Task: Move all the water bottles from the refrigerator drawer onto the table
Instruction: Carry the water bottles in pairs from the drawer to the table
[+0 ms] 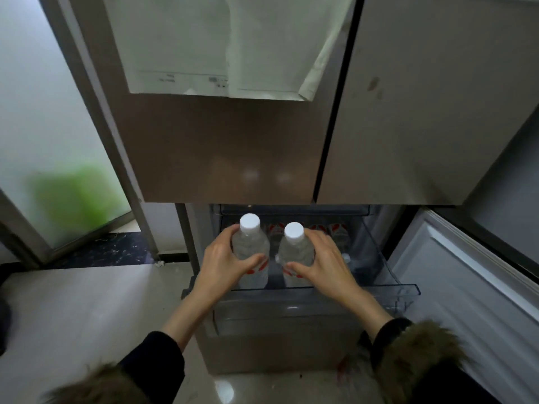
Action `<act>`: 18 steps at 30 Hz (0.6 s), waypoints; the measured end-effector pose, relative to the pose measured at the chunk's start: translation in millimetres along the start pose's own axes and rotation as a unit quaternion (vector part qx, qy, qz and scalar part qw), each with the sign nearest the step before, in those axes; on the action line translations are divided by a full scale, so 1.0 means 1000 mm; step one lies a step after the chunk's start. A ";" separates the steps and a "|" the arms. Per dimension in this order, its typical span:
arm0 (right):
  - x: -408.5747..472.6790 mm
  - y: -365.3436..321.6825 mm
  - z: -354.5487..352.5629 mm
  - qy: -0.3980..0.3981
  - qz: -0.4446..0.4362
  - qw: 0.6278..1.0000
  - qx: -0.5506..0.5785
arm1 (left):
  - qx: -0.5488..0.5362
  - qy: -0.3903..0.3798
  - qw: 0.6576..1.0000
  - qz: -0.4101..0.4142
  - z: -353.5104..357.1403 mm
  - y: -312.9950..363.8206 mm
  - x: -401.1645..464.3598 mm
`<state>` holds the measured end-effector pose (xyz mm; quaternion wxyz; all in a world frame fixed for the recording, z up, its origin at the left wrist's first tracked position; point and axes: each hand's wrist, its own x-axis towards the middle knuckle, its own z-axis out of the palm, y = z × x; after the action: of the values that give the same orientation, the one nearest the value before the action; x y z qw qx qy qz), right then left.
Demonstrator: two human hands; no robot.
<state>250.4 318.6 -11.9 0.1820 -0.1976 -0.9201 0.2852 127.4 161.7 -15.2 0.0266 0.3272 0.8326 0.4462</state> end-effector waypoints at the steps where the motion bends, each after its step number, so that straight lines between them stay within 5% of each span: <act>1: -0.001 -0.010 -0.005 0.012 -0.019 1.000 0.006 | -0.019 0.022 1.000 0.005 -0.013 0.006 -0.006; 8: -0.010 -0.095 -0.030 0.031 -0.128 0.983 0.126 | -0.144 0.224 0.964 -0.003 -0.105 0.053 -0.056; 18: -0.070 -0.208 0.046 -0.141 -0.227 0.945 0.187 | -0.033 0.334 0.937 -0.101 -0.193 0.015 -0.209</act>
<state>235.8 106.9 61.1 0.1443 0.0963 -0.8869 0.4281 234.3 -91.7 59.9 -0.1967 0.0726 0.8070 0.5521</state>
